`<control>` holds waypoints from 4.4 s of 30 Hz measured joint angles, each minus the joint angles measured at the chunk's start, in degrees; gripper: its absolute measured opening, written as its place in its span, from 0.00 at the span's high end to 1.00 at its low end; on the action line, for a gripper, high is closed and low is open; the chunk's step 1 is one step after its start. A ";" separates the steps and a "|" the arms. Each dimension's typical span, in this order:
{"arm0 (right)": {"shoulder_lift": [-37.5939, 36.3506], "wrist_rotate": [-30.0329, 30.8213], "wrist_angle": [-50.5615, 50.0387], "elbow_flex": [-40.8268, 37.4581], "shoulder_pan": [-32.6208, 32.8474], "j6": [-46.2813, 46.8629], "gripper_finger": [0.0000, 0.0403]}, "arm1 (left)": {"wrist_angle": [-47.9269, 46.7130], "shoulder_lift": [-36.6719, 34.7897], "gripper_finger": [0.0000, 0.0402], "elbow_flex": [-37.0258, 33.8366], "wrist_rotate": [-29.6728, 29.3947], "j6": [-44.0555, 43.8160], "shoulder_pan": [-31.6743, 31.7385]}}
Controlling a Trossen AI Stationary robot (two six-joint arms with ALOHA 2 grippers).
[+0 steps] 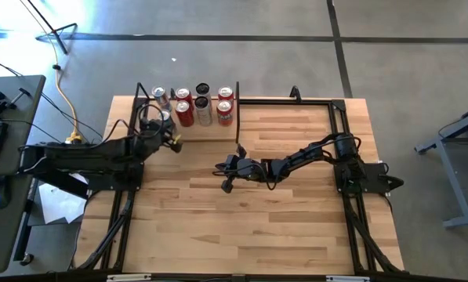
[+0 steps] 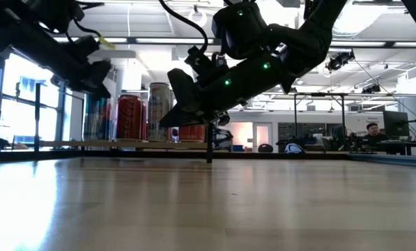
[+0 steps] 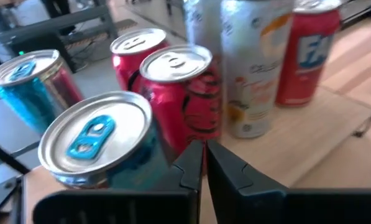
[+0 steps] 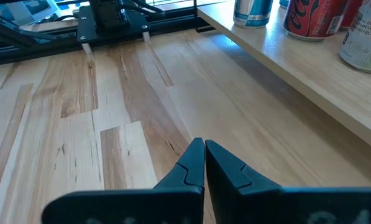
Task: Place canned beverage on shelf
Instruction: Put the blue soda can aligned with the other blue soda can on the shelf
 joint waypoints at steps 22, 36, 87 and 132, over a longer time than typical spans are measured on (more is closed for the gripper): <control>0.00 0.00 -0.07 0.00 0.00 0.10 1.00 | -13.01 1.70 1.00 0.00 -9.05 -10.43 3.54; 0.00 -0.01 -0.09 0.00 0.00 0.12 1.00 | -12.56 1.70 1.00 4.58 -8.35 -7.84 1.77; 0.00 -1.79 -0.19 0.00 0.22 0.02 1.00 | -44.02 24.58 1.00 40.17 26.63 16.44 38.04; 0.00 -1.81 -0.90 -0.02 0.22 0.10 1.00 | -45.92 23.29 1.00 40.04 26.57 28.43 32.86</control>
